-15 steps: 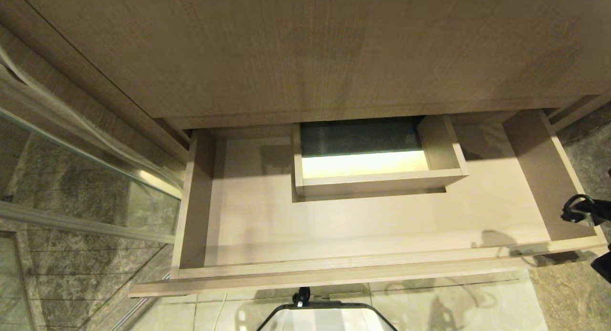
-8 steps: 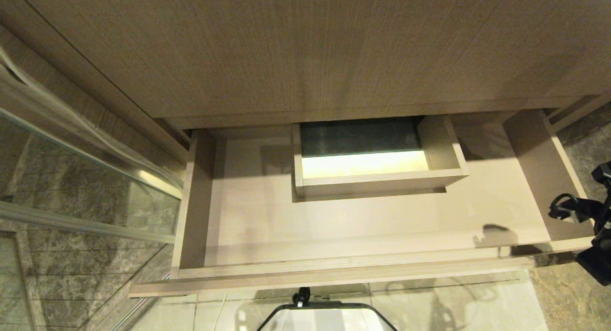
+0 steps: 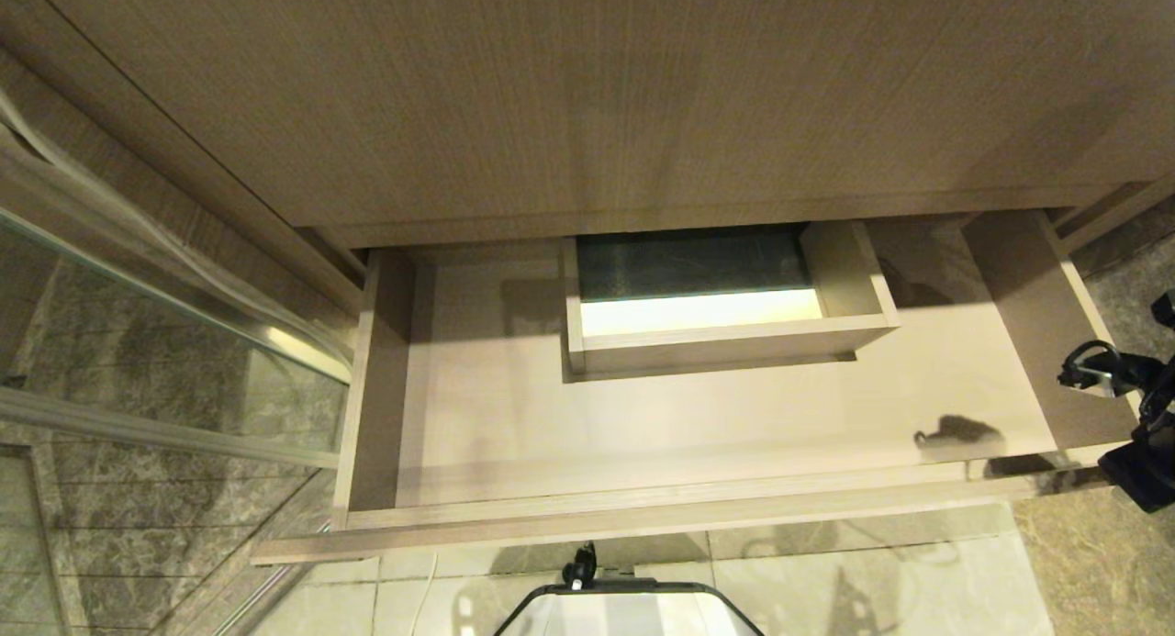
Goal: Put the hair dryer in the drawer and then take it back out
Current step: Close the drawer
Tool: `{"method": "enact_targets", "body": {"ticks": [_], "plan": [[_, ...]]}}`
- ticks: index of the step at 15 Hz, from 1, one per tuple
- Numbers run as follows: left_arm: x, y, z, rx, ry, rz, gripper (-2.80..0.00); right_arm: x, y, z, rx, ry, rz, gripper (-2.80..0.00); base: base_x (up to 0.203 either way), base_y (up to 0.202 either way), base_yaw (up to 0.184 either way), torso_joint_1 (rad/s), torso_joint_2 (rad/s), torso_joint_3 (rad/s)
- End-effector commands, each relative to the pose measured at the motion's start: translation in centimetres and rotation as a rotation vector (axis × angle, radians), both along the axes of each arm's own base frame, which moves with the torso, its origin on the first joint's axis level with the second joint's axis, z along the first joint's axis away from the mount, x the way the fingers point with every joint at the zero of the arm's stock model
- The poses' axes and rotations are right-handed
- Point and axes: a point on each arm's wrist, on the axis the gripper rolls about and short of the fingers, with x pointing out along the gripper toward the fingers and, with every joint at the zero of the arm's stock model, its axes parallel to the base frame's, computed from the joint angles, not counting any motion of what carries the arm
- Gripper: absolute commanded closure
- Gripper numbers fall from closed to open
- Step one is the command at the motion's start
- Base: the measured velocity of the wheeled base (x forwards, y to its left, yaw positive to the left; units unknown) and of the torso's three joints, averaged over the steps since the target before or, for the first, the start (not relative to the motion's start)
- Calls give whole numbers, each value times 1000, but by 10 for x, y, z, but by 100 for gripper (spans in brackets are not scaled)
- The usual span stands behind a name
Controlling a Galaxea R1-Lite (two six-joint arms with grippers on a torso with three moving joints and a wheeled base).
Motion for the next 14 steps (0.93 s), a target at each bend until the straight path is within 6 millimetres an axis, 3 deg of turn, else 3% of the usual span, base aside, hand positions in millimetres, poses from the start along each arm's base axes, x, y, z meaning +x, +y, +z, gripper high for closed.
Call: {"method": "enact_targets", "body": {"ticks": [1, 6, 8, 14], "plan": [[0, 0, 0, -1, -1, 0, 0, 2, -3, 14, -14, -78, 5, 0, 0, 0, 0, 0, 0, 0], [0, 0, 0, 1, 1, 0, 0, 30, -2, 56, 0, -564, 173, 0, 0, 0, 0, 0, 0, 0], [0, 0, 0, -1, -1, 0, 0, 35, 3, 68, -3, -683, 228, 0, 0, 0, 0, 0, 0, 0], [0, 0, 0, -1, 0, 0, 0, -16, 22, 77, 31, -624, 216, 0, 0, 0, 0, 0, 0, 0]]}}
